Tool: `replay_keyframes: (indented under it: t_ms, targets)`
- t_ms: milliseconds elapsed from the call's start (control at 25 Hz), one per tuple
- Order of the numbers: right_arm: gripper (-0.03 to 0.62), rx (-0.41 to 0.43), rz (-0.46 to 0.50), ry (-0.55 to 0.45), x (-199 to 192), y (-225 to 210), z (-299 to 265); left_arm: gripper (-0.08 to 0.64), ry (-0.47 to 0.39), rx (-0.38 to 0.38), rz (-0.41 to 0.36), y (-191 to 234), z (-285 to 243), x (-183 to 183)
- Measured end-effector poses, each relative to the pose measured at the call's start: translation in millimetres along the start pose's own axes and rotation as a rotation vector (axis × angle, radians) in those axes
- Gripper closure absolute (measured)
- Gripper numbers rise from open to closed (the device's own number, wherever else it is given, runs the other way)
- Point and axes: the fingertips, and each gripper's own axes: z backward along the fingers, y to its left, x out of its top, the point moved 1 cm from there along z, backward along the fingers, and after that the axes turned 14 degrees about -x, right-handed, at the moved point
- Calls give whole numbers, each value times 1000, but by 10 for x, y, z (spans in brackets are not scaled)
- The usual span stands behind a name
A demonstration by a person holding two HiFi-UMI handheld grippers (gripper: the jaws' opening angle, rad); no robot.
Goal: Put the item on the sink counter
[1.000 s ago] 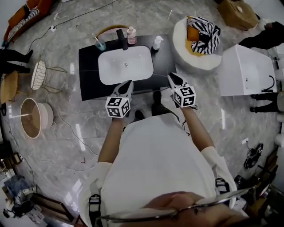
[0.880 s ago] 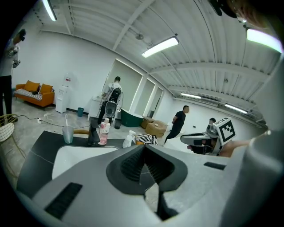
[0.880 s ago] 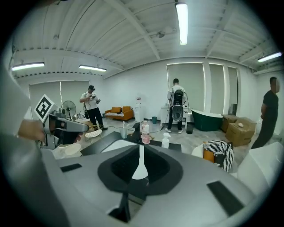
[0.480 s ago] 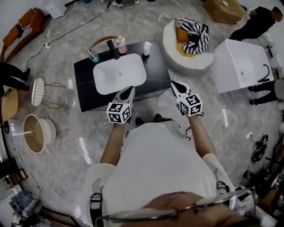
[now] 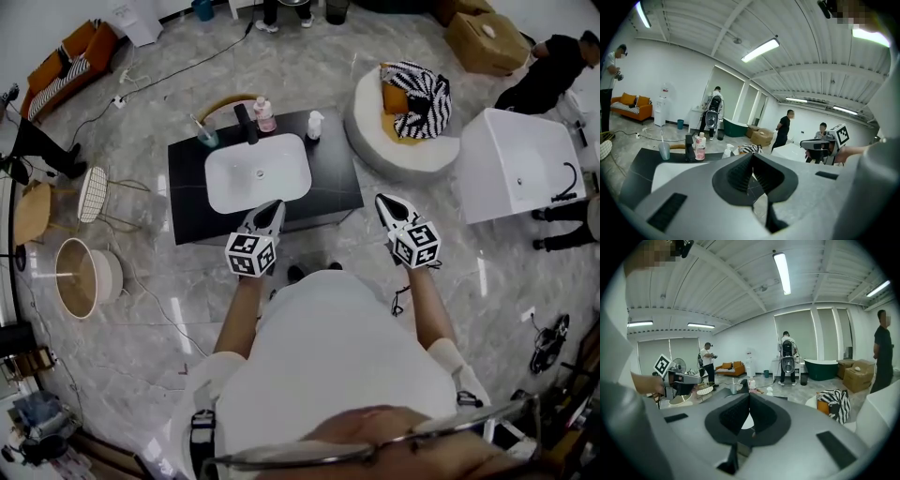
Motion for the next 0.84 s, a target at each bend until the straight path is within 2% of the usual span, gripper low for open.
replay_keyframes:
  t_ms: [560,840]
  targets:
    - [586,50,-35,-4,-10,-306,-56,555,-20,70,4,-110,-164,46]
    - [586,50,-48,2,-44,-462,-121,555,-27,89,12,-92,-245,32]
